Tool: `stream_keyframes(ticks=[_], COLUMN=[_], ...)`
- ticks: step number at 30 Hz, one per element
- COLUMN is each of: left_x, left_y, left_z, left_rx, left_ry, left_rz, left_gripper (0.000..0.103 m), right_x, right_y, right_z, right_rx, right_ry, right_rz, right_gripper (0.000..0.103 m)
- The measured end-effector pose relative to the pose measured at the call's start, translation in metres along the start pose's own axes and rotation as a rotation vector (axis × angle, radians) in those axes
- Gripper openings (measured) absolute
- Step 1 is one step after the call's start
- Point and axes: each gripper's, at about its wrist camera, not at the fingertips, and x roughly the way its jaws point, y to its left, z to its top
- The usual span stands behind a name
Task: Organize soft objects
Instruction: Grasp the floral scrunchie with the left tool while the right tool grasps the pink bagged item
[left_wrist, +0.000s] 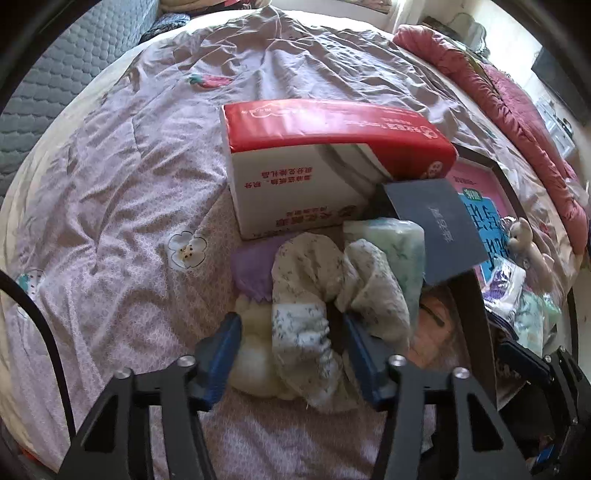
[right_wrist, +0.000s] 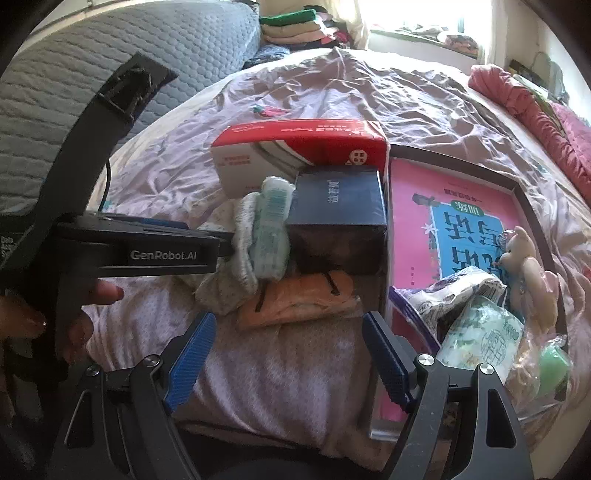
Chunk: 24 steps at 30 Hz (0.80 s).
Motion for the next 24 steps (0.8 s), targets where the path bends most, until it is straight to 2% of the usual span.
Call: stream_keyframes(ticks=[2, 3, 5, 7, 8, 11, 12, 14, 16, 22, 24], left_x=[0.001, 0.001, 0.0, 0.0, 0.0, -0.003, -0.005, -0.01, -0.014, -0.034, -0.038], left_y=[0.002, 0.003, 0.007, 0.013, 0.016, 0.026, 0.028, 0.032, 0.036, 0.051, 0.058], left_z=[0.001, 0.002, 0.003, 0.003, 0.002, -0.001, -0.003, -0.003, -0.005, -0.015, -0.019], left_rx=[-0.009, -0.012, -0.024, -0.048, -0.058, -0.106, -0.112, -0.119, -0.116, -0.13, -0.132], left_ry=[-0.005, -0.011, -0.016, -0.02, -0.024, -0.042, -0.05, -0.067, -0.074, -0.121, -0.128], left_rz=[-0.006, -0.005, -0.008, -0.014, -0.017, -0.07, -0.088, -0.123, -0.139, -0.188, -0.18], left_gripper=[0.048, 0.041, 0.035, 0.022, 0.022, 0.015, 0.009, 0.008, 0.008, 0.008, 0.008], right_x=[0.003, 0.005, 0.007, 0.009, 0.009, 0.013, 0.015, 0.021, 0.027, 0.033, 0.033], right_y=[-0.002, -0.004, -0.006, -0.008, -0.009, -0.012, -0.013, -0.013, -0.013, -0.007, -0.004], right_z=[0.003, 0.004, 0.008, 0.012, 0.014, 0.021, 0.023, 0.027, 0.028, 0.032, 0.035], right_rx=[0.017, 0.027, 0.043, 0.065, 0.078, 0.124, 0.138, 0.161, 0.184, 0.207, 0.206], right_ry=[-0.002, -0.004, -0.002, -0.007, -0.013, -0.022, -0.023, -0.016, -0.008, -0.022, -0.029], right_rz=[-0.004, -0.007, -0.013, -0.002, 0.008, 0.03, 0.036, 0.045, 0.047, 0.048, 0.057], right_gripper=[0.082, 0.082, 0.082, 0.082, 0.082, 0.081, 0.079, 0.062, 0.053, 0.051, 0.05])
